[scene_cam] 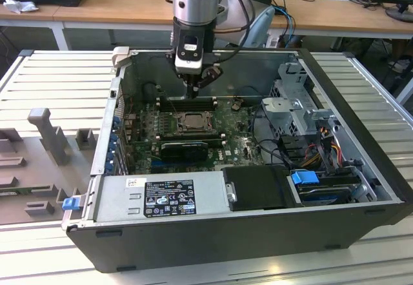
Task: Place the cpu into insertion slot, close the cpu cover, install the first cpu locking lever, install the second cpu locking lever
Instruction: 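Install the first cpu locking lever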
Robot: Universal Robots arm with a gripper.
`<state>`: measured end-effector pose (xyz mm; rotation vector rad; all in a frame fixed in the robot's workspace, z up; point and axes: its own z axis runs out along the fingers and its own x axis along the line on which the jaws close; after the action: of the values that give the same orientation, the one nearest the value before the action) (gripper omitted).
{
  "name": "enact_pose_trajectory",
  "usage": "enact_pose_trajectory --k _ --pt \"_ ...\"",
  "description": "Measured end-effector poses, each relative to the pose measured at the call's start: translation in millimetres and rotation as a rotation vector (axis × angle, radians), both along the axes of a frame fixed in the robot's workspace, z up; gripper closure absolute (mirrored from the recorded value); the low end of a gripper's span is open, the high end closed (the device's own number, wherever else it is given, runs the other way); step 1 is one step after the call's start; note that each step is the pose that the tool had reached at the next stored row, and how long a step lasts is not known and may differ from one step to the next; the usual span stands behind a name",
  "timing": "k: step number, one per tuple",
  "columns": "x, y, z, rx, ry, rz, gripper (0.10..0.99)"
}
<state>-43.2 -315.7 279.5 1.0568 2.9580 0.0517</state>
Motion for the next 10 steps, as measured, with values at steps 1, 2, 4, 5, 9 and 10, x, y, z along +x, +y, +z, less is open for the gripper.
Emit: enact_pose_trajectory --k 1,2,4,5,9,10 --pt "0.0 0.0 0.0 0.000 0.0000 0.026 0.980" --pt "0.0 0.0 0.0 0.000 0.0000 0.042 0.980" --pt "0.0 0.0 0.0 0.000 0.0000 0.069 0.980" --pt "0.0 0.0 0.0 0.000 0.0000 0.086 0.980" --pt "0.0 0.0 0.0 0.000 0.0000 0.156 0.980" --pt "0.0 0.0 0.0 0.000 0.0000 0.192 0.980"
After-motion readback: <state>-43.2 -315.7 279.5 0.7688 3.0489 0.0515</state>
